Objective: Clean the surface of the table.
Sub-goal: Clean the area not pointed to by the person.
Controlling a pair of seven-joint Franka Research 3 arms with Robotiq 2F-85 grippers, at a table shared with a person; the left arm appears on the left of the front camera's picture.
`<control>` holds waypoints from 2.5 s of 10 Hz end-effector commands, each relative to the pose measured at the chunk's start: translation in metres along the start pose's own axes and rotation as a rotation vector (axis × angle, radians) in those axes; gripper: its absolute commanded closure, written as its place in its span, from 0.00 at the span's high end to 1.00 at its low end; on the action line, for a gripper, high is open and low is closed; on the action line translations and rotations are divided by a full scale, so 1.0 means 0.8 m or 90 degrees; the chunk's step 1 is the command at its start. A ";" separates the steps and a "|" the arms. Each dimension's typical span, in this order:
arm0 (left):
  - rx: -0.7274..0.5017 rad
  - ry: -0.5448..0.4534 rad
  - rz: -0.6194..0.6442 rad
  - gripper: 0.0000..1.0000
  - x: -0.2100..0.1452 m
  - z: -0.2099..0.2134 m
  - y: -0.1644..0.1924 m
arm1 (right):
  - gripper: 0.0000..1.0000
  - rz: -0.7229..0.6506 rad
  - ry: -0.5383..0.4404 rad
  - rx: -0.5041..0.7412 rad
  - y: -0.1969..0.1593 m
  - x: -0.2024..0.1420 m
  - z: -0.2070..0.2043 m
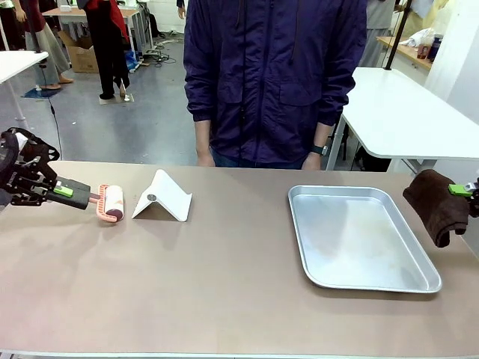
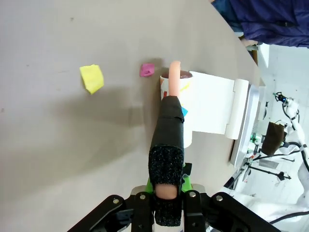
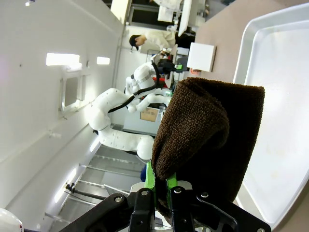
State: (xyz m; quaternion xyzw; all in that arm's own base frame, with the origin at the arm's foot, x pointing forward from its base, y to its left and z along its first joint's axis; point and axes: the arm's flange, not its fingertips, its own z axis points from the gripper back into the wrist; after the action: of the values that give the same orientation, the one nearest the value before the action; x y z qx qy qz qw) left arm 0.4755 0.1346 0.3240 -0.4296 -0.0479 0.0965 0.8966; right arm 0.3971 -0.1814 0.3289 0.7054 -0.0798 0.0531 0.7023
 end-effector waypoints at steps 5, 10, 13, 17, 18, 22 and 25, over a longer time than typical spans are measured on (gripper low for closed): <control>-0.076 -0.053 -0.102 0.21 -0.051 0.078 -0.024 | 0.11 0.000 0.001 0.011 0.008 0.005 0.001; -0.117 -0.093 -0.130 0.21 -0.118 0.195 0.044 | 0.11 0.000 0.001 0.011 0.008 0.005 0.001; -0.205 -0.057 -0.100 0.21 -0.131 0.242 0.146 | 0.11 0.000 0.001 0.011 0.008 0.005 0.001; -0.198 -0.074 -0.082 0.21 -0.155 0.231 0.152 | 0.11 0.000 0.001 0.011 0.008 0.005 0.001; -0.198 -0.074 -0.082 0.21 -0.155 0.231 0.152 | 0.11 0.000 0.001 0.011 0.008 0.005 0.001; -0.198 -0.074 -0.082 0.21 -0.155 0.231 0.152 | 0.11 0.000 0.001 0.011 0.008 0.005 0.001; -0.161 -0.075 -0.072 0.21 -0.122 0.233 0.129 | 0.11 0.000 0.001 0.011 0.008 0.005 0.001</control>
State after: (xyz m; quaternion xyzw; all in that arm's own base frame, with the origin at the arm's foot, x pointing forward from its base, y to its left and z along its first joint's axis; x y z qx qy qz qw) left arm 0.3231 0.3270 0.3462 -0.5405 -0.1423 0.0542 0.8275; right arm 0.3976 -0.1817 0.3291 0.7054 -0.0798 0.0535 0.7023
